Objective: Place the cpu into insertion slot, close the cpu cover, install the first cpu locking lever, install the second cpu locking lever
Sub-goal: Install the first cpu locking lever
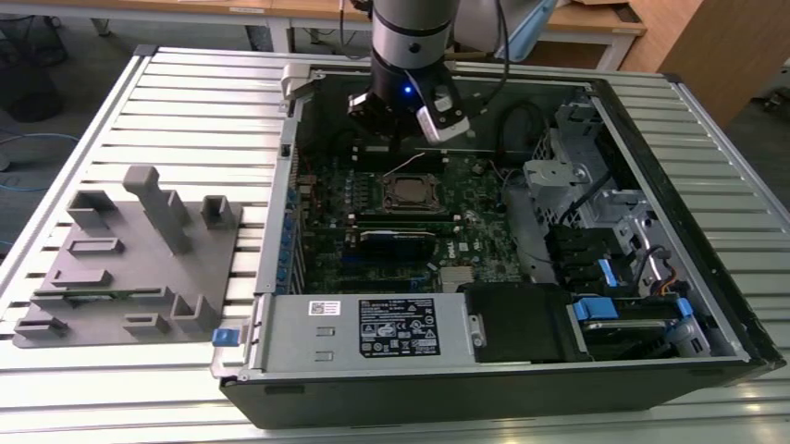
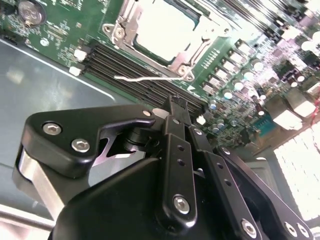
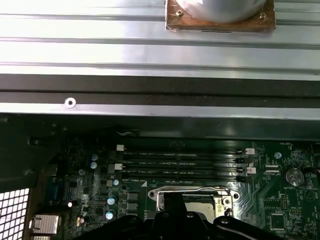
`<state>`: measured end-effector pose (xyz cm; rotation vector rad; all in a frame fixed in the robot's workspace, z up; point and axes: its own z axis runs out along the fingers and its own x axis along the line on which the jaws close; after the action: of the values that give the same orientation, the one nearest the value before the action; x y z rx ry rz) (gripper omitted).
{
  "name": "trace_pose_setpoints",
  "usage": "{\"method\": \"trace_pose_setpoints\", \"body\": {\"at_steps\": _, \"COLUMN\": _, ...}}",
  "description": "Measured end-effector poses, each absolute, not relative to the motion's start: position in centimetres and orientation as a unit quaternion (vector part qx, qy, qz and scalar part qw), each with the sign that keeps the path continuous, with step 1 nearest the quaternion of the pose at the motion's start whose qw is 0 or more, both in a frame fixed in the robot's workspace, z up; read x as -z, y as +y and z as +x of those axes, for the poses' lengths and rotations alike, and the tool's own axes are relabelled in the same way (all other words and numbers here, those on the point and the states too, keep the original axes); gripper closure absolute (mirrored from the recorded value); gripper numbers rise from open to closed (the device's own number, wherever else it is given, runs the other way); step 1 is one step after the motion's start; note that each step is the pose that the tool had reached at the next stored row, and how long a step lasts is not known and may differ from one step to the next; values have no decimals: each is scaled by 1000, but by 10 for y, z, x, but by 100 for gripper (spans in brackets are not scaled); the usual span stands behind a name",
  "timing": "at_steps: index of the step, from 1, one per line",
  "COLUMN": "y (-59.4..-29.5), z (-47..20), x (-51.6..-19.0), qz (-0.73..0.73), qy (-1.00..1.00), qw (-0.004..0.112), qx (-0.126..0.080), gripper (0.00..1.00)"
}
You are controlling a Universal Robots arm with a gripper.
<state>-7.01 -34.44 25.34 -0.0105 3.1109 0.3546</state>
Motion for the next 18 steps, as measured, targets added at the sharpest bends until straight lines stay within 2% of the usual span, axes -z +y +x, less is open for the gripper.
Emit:
{"method": "trace_pose_setpoints", "body": {"at_steps": 9, "y": -341, "z": -64, "x": -251, "qz": -3, "qy": 994, "qw": 5, "qx": -113, "gripper": 89}}
{"method": "trace_pose_setpoints", "body": {"at_steps": 18, "y": -336, "z": -62, "x": -248, "qz": -3, "qy": 995, "qw": 4, "qx": -100, "gripper": 89}}
